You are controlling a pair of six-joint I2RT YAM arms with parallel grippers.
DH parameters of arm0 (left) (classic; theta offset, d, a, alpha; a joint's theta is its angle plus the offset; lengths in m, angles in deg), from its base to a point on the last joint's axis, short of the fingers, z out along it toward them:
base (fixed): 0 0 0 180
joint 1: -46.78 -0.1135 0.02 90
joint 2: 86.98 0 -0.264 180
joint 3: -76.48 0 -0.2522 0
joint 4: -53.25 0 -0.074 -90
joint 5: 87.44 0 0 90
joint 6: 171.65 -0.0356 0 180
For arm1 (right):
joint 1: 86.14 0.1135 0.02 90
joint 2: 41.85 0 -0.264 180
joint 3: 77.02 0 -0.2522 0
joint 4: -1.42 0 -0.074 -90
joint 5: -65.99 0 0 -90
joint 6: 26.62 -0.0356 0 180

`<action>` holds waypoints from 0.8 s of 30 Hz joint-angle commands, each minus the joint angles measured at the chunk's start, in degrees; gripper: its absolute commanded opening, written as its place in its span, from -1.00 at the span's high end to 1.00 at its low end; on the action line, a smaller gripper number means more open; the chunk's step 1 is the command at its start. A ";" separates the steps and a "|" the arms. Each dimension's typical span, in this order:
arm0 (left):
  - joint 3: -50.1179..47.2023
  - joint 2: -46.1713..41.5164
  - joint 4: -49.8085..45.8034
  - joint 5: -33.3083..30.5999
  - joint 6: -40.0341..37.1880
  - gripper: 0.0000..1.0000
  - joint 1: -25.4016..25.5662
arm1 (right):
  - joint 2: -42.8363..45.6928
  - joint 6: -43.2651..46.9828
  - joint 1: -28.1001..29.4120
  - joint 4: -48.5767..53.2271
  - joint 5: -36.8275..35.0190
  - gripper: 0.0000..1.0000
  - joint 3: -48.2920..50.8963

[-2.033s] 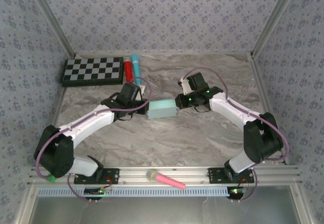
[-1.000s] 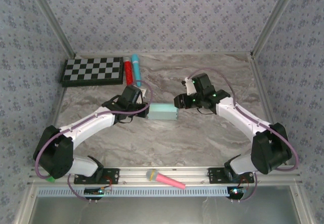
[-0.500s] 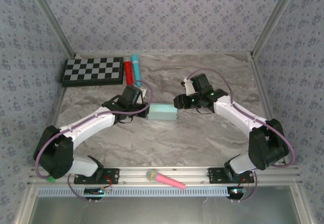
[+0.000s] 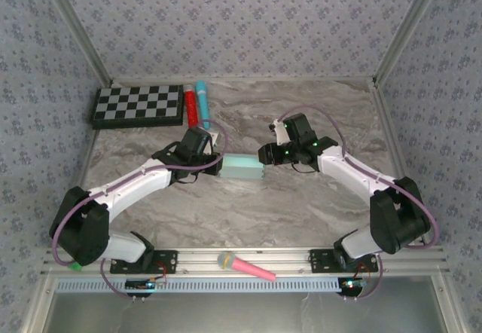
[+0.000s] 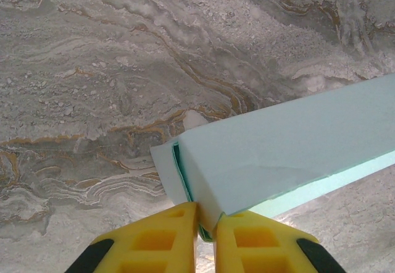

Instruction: Fold the paper box

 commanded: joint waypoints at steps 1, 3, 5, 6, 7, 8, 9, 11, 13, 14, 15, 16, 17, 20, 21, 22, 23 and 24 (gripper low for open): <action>-0.36 0.48 -4.36 -0.94 -0.14 0.69 0.26 | -2.25 -0.14 0.64 4.04 -3.13 0.11 2.15; -0.39 -0.13 -4.40 -1.11 -0.22 0.67 0.32 | -2.60 -0.17 0.73 3.94 -3.60 0.11 2.39; -0.36 -0.88 -4.37 -1.44 -0.23 0.66 0.27 | -3.04 -0.23 0.81 4.02 -3.76 0.12 2.55; -0.42 -1.27 -4.32 -1.67 -0.31 0.65 0.31 | -3.20 -0.15 0.82 3.96 -3.85 0.12 2.60; -0.37 -1.62 -4.26 -1.75 -0.38 0.64 0.25 | -3.32 -0.22 0.82 3.95 -3.90 0.12 2.72; -0.32 -1.85 -4.26 -1.82 -0.48 0.63 0.24 | -3.49 -0.15 0.83 3.95 -3.90 0.12 2.81; -0.31 -2.06 -4.29 -1.88 -0.57 0.62 0.25 | -3.61 -0.09 0.91 3.86 -3.94 0.12 2.85; -0.24 -2.46 -4.29 -1.88 -0.66 0.60 0.25 | -3.89 -0.15 0.91 3.91 -4.11 0.12 2.99; -0.38 -2.91 -4.12 -1.86 -0.75 0.58 0.27 | -4.16 -0.09 0.99 3.88 -4.25 0.13 3.12; -0.37 -3.12 -4.12 -1.90 -0.75 0.58 0.32 | -4.24 -0.13 0.95 3.82 -4.27 0.12 3.16; -0.40 -3.63 -4.05 -1.86 -0.84 0.55 0.30 | -4.40 -0.10 1.00 3.85 -4.24 0.12 3.17; -0.48 -3.93 -4.03 -1.82 -0.92 0.51 0.29 | -4.48 -0.06 1.08 3.86 -4.35 0.12 3.17; -0.57 -4.54 -4.01 -1.90 -0.93 0.50 0.30 | -4.66 -0.13 1.15 3.83 -4.30 0.13 3.16; -0.95 -6.66 -3.51 -1.70 -0.99 0.46 0.28 | -4.92 -0.10 1.21 3.80 -4.49 0.12 3.09; -1.00 -7.48 -3.28 -1.73 -1.01 0.44 0.31 | -4.93 -0.13 1.26 3.83 -4.61 0.12 3.07; -0.97 -8.13 -3.08 -1.73 -0.93 0.42 0.27 | -5.01 -0.18 1.22 3.88 -4.64 0.12 3.08; -0.92 -8.75 -2.83 -1.78 -0.80 0.38 0.24 | -5.02 -0.22 1.25 3.86 -4.70 0.13 2.97; -0.80 -9.26 -2.46 -1.95 -0.45 0.33 0.30 | -5.02 -0.15 1.32 3.83 -4.58 0.12 2.86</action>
